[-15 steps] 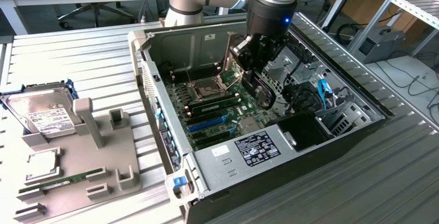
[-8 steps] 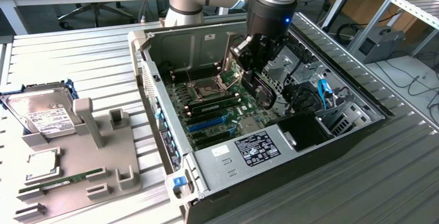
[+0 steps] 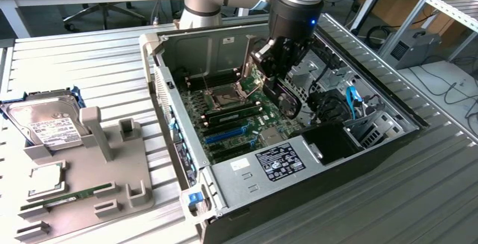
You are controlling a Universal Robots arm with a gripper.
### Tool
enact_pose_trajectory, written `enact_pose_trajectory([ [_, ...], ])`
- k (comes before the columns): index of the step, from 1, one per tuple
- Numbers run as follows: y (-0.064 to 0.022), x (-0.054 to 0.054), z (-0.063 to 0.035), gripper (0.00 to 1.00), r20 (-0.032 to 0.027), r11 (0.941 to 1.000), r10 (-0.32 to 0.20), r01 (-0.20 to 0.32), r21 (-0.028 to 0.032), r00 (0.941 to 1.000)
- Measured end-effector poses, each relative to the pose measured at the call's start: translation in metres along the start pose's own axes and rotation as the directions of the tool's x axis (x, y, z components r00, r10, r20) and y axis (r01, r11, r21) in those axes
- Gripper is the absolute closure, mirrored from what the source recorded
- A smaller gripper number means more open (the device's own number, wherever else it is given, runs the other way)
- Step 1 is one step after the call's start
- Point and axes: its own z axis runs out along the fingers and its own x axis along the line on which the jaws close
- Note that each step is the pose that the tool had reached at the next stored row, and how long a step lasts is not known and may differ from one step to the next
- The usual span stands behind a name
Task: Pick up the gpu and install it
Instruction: 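Insert the gpu into the slot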
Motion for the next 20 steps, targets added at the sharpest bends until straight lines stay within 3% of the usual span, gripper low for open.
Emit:
enact_pose_trajectory([
  [20,0.0000,0.0000,0.0000,0.74,0.0017,0.9993,-0.037,0.037,-0.0012,0.9993],
])
